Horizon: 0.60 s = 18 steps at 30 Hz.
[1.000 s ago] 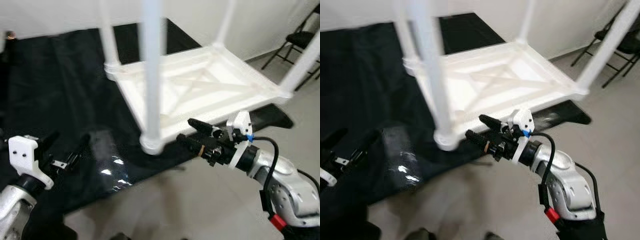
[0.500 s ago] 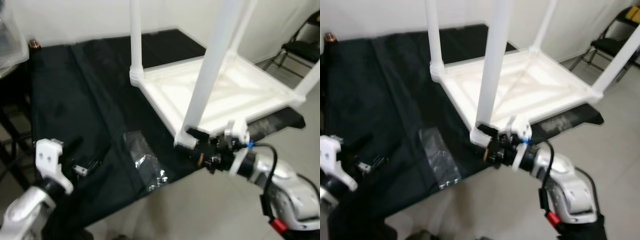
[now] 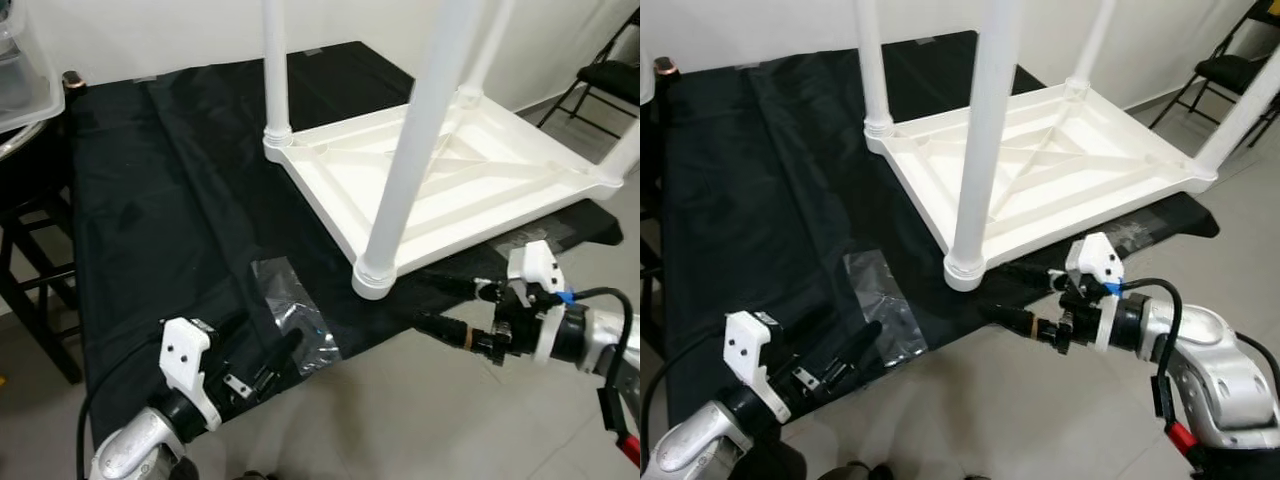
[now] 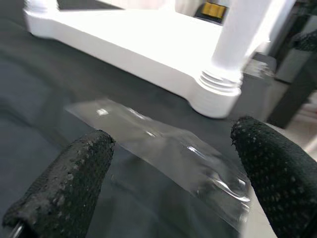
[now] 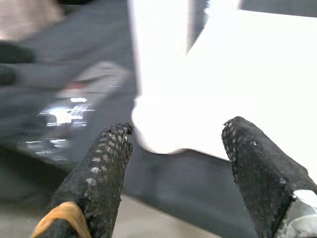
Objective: Building children table
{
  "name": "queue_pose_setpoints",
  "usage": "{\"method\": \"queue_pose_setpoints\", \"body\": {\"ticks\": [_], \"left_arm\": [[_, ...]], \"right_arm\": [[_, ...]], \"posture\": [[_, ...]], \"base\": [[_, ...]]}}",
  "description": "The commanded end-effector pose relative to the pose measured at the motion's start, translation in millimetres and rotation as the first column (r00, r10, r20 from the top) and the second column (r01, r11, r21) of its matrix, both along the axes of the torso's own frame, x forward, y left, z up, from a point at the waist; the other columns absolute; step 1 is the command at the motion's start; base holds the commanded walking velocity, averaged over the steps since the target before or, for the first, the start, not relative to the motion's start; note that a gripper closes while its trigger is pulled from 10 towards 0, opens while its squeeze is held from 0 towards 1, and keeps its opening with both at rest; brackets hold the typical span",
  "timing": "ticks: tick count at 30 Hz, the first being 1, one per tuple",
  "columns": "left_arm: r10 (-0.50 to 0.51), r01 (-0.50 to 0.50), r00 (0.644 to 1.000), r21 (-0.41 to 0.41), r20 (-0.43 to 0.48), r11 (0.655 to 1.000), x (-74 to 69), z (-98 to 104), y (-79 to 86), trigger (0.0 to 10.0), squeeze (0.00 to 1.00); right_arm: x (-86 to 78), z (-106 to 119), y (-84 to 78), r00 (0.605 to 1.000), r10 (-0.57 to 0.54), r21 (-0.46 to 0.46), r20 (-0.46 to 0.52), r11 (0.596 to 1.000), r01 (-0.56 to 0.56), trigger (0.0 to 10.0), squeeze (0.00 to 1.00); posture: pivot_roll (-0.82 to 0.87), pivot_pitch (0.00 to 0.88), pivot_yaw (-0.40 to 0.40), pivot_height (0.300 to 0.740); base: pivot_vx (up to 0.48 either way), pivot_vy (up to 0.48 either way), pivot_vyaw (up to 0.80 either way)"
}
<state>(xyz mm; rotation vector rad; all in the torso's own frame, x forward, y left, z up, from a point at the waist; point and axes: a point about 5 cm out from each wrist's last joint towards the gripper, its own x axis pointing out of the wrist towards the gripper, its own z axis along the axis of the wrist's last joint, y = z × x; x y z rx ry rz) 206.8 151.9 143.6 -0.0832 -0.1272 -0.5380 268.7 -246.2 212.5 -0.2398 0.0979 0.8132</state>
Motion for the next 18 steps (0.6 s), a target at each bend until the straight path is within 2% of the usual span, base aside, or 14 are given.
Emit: {"method": "queue_pose_setpoints", "body": {"ticks": [1,6,8,11,12,14,18], "left_arm": [[0.018,-0.018,1.0,0.007,-0.004,1.0,-1.3,-3,1.0,10.0,0.0],[0.003,-0.003,1.0,0.005,0.026,1.0,-0.8,0,-1.6,10.0,0.0],[-0.004,0.004,0.999,0.001,0.037,1.0,-1.5,1,-3.1,10.0,0.0],[-0.014,0.014,0.998,-0.009,0.066,1.0,-5.1,5,-4.7,10.0,0.0],[-0.014,0.014,0.998,-0.009,0.066,1.0,-5.1,5,-4.7,10.0,0.0],[0.001,-0.002,0.997,0.012,0.079,1.0,-5.4,6,-2.3,10.0,0.0],[0.017,-0.019,0.996,0.025,0.083,1.0,-6.7,5,0.0,10.0,0.0]], "right_arm": [[8.1,2,-4.4,0.997,-0.063,0.012,0.045,0.998,0.062,10.0,0.0],[20.1,7,-2.1,0.992,-0.095,0.047,0.087,0.995,0.091,10.0,0.0],[25.1,10,1.0,0.992,-0.078,0.071,0.095,0.995,0.072,10.0,0.0],[34.1,15,23.9,0.99,0.112,0.105,0.084,0.987,-0.121,10.0,0.0],[34.1,15,23.9,0.99,0.112,0.105,0.084,0.987,-0.121,10.0,0.0],[39.0,16,40.1,0.97,0.231,0.09,0.07,0.967,-0.237,10.0,0.0],[45.7,20,45.4,0.954,0.292,0.072,0.065,0.952,-0.296,10.0,0.0]], "posture": [[0.01,0.193,-0.053,0.74],[0.01,0.199,-0.054,0.74],[0.01,0.205,-0.05,0.74],[0.02,0.218,-0.041,0.74],[0.02,0.218,-0.041,0.74],[0.02,0.224,-0.041,0.74],[0.03,0.238,-0.047,0.74]], "base": [[0.0,0.0,0.0],[0.0,0.0,0.0],[0.0,0.0,0.0],[0.0,0.0,0.0],[0.0,0.0,0.0],[0.0,0.0,0.0],[0.0,0.0,0.0]]}}
